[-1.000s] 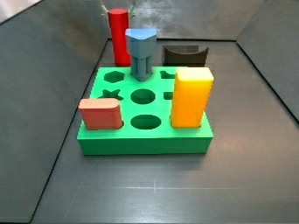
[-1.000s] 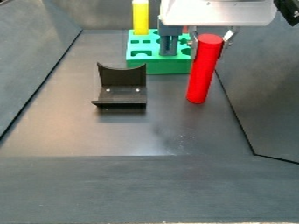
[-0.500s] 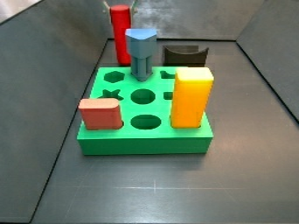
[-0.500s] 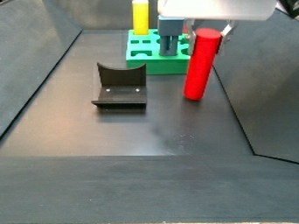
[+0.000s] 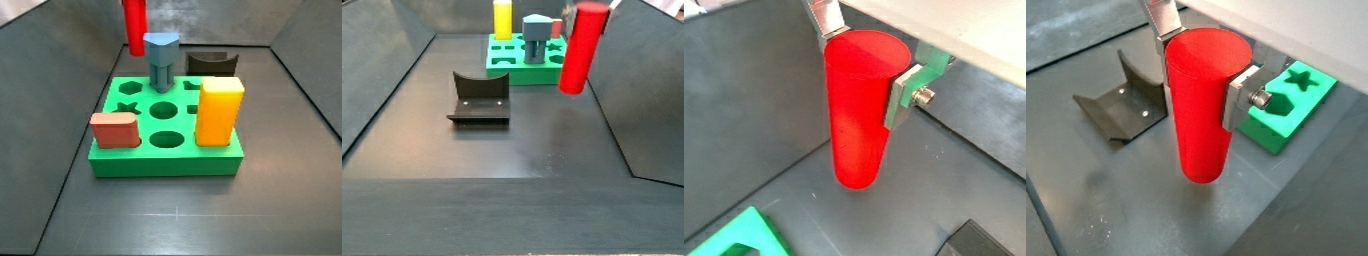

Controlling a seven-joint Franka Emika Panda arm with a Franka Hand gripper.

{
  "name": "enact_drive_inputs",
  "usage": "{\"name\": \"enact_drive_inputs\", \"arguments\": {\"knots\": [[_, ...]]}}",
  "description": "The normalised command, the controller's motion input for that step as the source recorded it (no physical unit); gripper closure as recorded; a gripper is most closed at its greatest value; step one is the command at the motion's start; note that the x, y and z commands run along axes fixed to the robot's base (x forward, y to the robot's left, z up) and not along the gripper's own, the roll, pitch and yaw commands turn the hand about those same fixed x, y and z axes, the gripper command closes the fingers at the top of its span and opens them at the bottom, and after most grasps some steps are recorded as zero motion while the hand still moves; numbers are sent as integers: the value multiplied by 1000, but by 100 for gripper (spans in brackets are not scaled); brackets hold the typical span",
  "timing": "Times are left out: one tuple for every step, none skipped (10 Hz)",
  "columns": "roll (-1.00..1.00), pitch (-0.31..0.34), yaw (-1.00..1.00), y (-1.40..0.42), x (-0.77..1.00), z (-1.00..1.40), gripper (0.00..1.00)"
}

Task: Pick up the round object. Move up. Move to above the board. Insert the round object.
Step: Move to above the board.

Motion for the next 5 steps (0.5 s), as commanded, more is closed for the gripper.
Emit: {"name": "enact_drive_inputs", "arguments": {"knots": [[-166,50,-108,-88,-83,1000,100],[-151,49,-85,-74,-70,1000,100],[-128,59,-60,-66,-51,1000,100],[-114,68,-48,-54,-36,1000,100],[-105,73,-42,-48,-30,1000,100]]}}
